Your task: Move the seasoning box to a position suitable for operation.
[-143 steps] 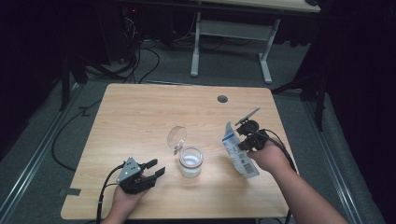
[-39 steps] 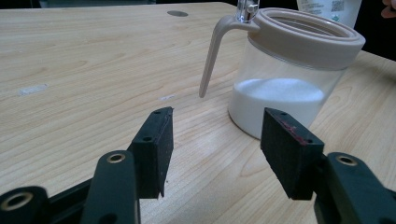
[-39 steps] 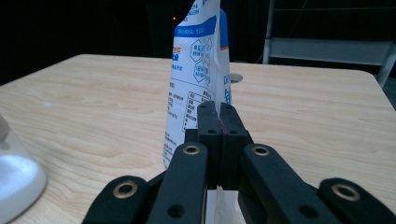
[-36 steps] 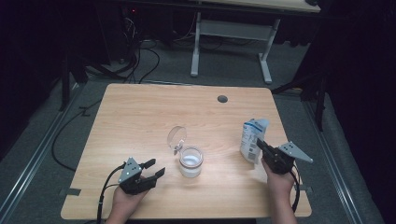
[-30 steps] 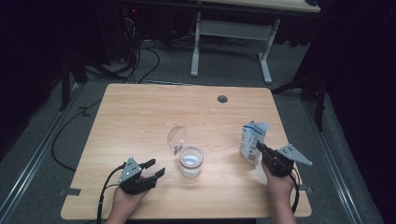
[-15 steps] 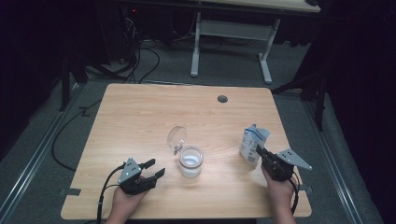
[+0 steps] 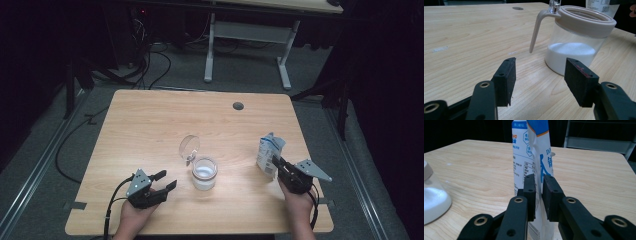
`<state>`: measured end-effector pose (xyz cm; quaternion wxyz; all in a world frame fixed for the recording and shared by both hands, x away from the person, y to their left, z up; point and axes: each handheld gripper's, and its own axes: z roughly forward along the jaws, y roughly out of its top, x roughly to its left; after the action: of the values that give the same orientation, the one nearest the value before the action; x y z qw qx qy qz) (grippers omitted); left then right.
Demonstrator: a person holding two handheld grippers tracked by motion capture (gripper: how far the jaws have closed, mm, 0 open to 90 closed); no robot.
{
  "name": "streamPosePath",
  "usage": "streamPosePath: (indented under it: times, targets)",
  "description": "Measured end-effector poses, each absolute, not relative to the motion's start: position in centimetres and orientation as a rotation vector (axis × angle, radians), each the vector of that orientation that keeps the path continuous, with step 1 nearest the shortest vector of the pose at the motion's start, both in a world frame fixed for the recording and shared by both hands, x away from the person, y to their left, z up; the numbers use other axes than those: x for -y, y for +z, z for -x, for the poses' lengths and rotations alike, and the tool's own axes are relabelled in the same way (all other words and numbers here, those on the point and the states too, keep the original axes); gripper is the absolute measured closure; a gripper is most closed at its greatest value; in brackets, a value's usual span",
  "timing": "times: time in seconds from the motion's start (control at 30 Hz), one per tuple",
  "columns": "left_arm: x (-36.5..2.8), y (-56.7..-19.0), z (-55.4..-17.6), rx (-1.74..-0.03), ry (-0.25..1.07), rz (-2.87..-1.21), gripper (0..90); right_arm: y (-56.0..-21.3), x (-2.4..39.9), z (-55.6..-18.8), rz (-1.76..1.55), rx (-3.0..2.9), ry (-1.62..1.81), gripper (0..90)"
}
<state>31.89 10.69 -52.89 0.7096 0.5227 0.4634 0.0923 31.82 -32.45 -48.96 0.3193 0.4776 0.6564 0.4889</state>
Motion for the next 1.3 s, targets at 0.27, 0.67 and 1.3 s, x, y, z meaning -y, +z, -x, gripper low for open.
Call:
streamPosePath:
  times: [0.27,0.67,1.3]
  targets:
    - [-10.7,-52.9,-31.9,-1.027,0.206,-1.162,42.9,-48.9,32.5,-32.0,-1.286,-1.724,1.297,69.9]
    - [-10.7,-52.9,-31.8,-1.023,0.21,-1.165,43.1,-49.0,32.3,-32.1,-1.305,-1.744,1.281,60.6]
    - [-10.5,-52.9,-31.7,-1.018,0.213,-1.175,43.6,-49.0,32.4,-29.8,-1.317,-1.746,1.228,58.8]
